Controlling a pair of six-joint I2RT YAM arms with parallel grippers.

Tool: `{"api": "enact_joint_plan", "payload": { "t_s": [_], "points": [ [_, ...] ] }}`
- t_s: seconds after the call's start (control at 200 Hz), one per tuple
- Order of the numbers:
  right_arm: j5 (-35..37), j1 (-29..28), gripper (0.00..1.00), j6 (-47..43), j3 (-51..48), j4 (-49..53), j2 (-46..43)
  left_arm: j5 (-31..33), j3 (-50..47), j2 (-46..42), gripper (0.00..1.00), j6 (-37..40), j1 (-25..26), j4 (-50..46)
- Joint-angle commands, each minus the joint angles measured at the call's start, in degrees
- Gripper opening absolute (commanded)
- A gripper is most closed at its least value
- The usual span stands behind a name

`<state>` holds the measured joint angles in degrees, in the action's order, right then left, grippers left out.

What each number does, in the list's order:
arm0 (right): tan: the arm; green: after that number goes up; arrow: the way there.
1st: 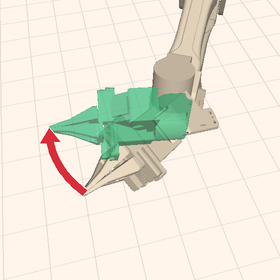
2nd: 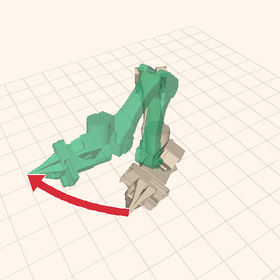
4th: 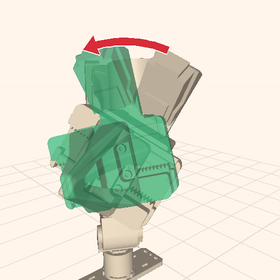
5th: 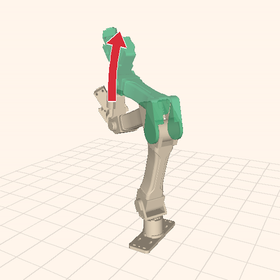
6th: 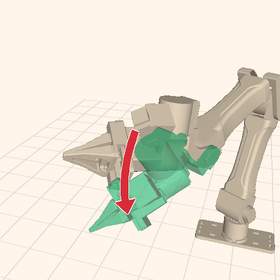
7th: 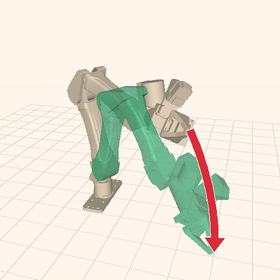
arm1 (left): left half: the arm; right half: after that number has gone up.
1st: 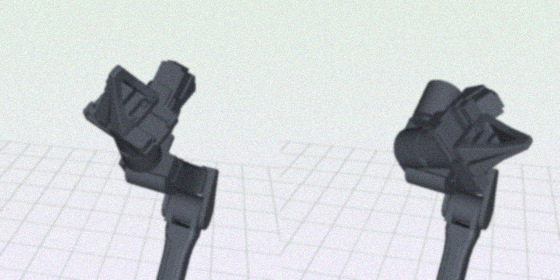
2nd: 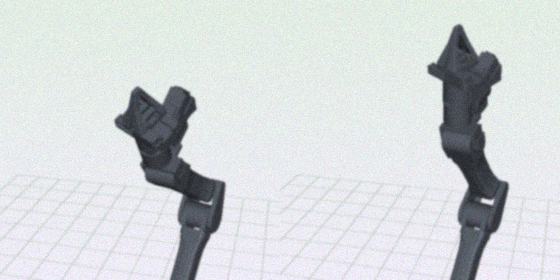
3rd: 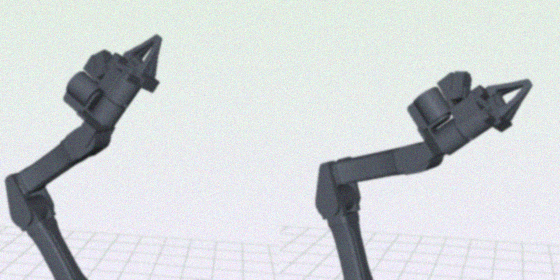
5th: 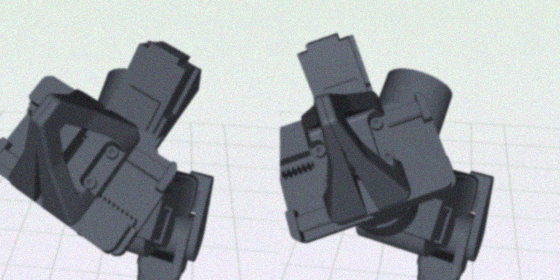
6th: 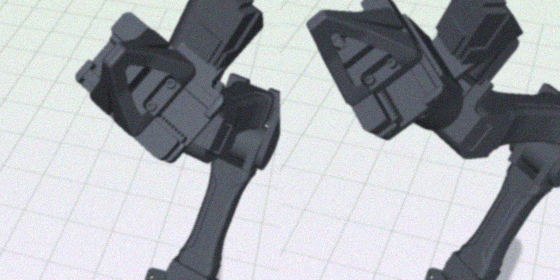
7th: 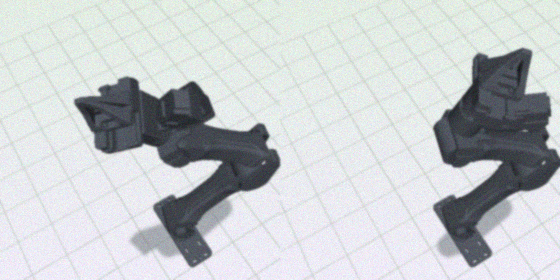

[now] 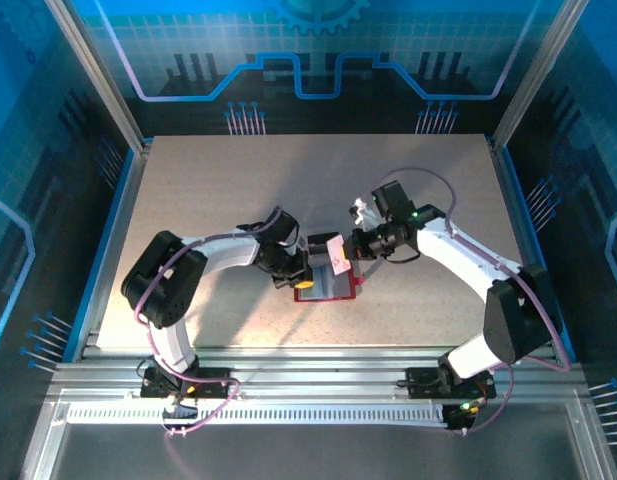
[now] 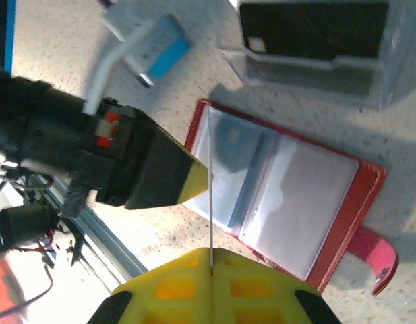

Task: Take the credit cards out of the card holder

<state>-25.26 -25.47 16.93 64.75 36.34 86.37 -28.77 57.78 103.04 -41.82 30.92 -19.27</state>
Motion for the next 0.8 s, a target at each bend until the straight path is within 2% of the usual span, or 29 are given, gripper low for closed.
{"api": "enact_joint_plan", "payload": {
  "t_s": [0.0,0.31,0.405,0.59,0.795],
  "points": [
    [4.01,-1.14,0.00,-21.45,4.96,9.34,1.38,0.67,2.22,-2.49,0.00,0.83,0.26,-2.35],
    [13.86,-4.03,0.00,-60.43,17.02,18.57,7.45,2.24,3.23,-4.94,0.01,0.87,-0.25,-4.19],
    [16.82,-5.39,0.00,-68.68,21.86,21.78,11.40,2.37,2.45,-5.74,0.01,1.02,-1.16,-4.51],
    [17.68,-6.60,0.00,-75.64,34.35,28.95,21.24,2.62,0.18,-8.34,0.01,1.73,-3.91,-5.54],
    [19.19,-6.63,0.00,-79.12,46.23,34.80,29.97,3.12,-3.17,-12.25,0.01,2.70,-7.36,-7.01]
  ]
}}
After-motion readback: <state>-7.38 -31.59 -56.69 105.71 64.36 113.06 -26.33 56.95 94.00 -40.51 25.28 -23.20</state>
